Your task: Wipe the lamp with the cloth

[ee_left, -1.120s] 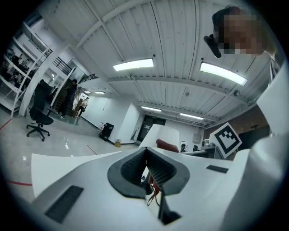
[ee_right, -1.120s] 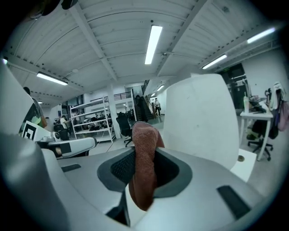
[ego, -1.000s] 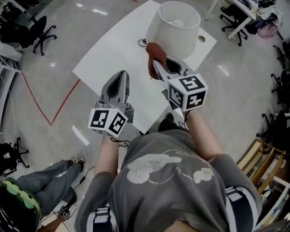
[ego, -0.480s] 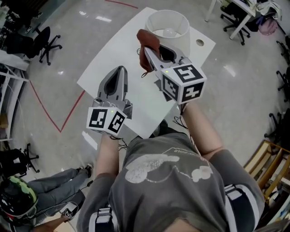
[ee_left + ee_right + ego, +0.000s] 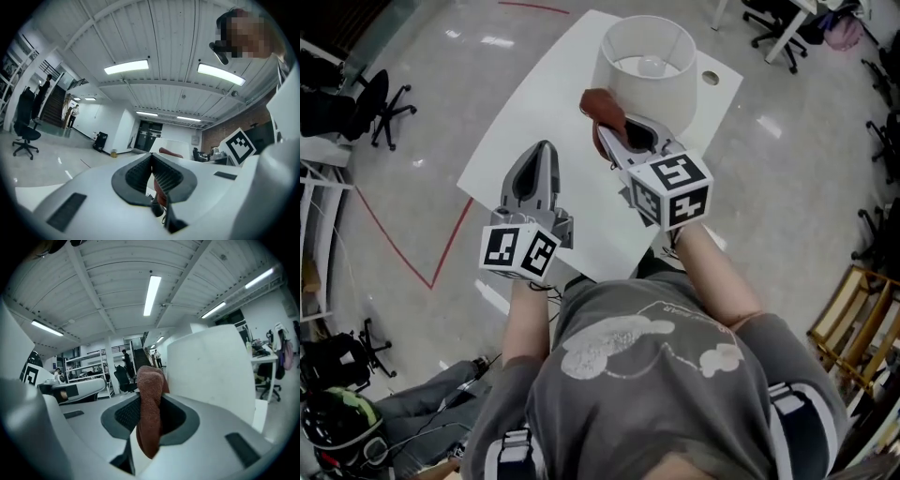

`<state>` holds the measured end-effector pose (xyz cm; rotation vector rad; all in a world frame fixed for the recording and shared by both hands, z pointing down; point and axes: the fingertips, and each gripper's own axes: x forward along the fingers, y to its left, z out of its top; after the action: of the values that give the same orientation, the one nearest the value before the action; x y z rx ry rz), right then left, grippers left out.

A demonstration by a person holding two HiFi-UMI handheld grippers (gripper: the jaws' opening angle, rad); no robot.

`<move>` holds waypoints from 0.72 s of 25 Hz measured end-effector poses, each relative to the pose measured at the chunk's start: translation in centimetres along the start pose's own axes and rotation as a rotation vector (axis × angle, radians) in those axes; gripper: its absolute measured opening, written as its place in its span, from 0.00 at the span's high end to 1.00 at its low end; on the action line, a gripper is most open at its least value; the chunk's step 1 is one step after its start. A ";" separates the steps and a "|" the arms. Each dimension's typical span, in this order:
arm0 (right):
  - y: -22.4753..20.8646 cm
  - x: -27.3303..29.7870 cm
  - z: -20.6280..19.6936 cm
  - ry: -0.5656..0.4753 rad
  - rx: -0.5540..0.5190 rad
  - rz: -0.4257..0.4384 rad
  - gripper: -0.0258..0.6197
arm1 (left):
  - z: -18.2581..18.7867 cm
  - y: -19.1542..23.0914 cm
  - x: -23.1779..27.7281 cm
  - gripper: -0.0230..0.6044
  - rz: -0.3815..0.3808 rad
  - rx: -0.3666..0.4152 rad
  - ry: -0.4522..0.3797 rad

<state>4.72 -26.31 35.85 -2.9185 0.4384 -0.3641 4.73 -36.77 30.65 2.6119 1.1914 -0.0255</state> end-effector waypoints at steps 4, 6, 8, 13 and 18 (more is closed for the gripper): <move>-0.6 0.1 -2.9 0.044 0.057 -0.085 0.82 | -0.9 0.3 1.2 0.95 -0.096 -0.005 0.048; -0.6 0.4 -4.1 0.063 0.075 -0.130 0.82 | -0.9 0.7 1.4 0.95 -0.131 -0.006 0.064; -0.5 0.8 -5.0 0.078 0.085 -0.166 0.82 | -0.9 1.4 1.6 0.95 -0.156 -0.019 0.069; 0.4 1.7 -5.0 0.063 0.093 -0.219 0.82 | -1.2 2.4 2.4 0.95 -0.237 -0.038 0.085; 0.8 2.3 -1.3 -0.023 0.111 -0.265 0.82 | 0.0 2.9 3.7 0.95 -0.311 -0.045 0.068</move>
<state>6.28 -27.97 37.40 -2.8714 0.0248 -0.3755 9.39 -35.84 30.89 2.3819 1.5909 0.0292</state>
